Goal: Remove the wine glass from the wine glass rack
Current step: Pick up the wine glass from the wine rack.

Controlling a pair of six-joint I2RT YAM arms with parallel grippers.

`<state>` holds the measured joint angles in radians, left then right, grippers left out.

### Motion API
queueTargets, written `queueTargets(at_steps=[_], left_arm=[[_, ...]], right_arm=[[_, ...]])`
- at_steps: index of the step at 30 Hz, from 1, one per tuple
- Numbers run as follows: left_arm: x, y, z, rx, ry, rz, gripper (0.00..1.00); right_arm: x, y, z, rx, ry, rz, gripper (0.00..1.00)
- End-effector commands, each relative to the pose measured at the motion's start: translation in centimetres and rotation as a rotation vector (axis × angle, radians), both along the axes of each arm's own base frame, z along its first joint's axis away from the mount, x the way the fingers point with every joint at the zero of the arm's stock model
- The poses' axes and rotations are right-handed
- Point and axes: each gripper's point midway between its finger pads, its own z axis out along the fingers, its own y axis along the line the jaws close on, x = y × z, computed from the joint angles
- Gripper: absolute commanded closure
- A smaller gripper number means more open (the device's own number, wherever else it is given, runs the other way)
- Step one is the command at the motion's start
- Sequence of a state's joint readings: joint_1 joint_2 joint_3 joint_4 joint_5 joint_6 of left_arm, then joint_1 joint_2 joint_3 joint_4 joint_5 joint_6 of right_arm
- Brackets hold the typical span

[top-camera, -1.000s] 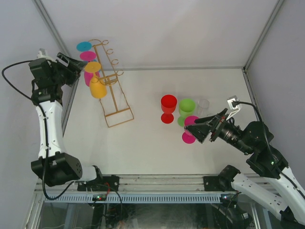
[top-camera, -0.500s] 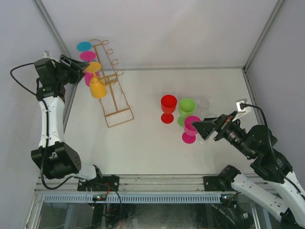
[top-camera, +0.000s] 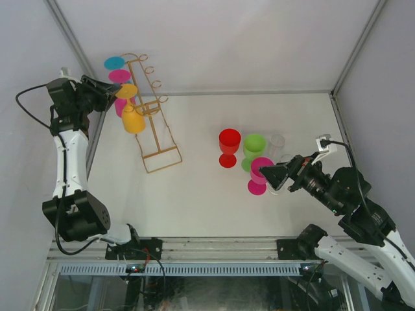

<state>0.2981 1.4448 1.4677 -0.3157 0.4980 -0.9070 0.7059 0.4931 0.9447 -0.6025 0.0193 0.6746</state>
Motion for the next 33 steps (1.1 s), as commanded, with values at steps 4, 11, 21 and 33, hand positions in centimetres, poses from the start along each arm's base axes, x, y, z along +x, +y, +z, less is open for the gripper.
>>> queueTargets(at_steps=[4, 11, 21, 33], left_arm=[[-0.3, 0.0, 0.2, 0.013, -0.023, 0.0, 0.6], [-0.1, 0.0, 0.8, 0.012, -0.032, -0.007, 0.67], [-0.5, 0.1, 0.7, 0.022, -0.035, 0.007, 0.78], [-1.5, 0.0, 2.2, 0.085, -0.061, 0.003, 0.81]], right_arm=[[0.5, 0.0, 0.6, 0.018, -0.006, -0.016, 0.0], [0.6, 0.4, 0.7, 0.027, 0.001, -0.007, 0.0], [0.6, 0.6, 0.5, 0.028, 0.011, -0.004, 0.0], [0.5, 0.6, 0.3, 0.024, 0.02, -0.003, 0.0]])
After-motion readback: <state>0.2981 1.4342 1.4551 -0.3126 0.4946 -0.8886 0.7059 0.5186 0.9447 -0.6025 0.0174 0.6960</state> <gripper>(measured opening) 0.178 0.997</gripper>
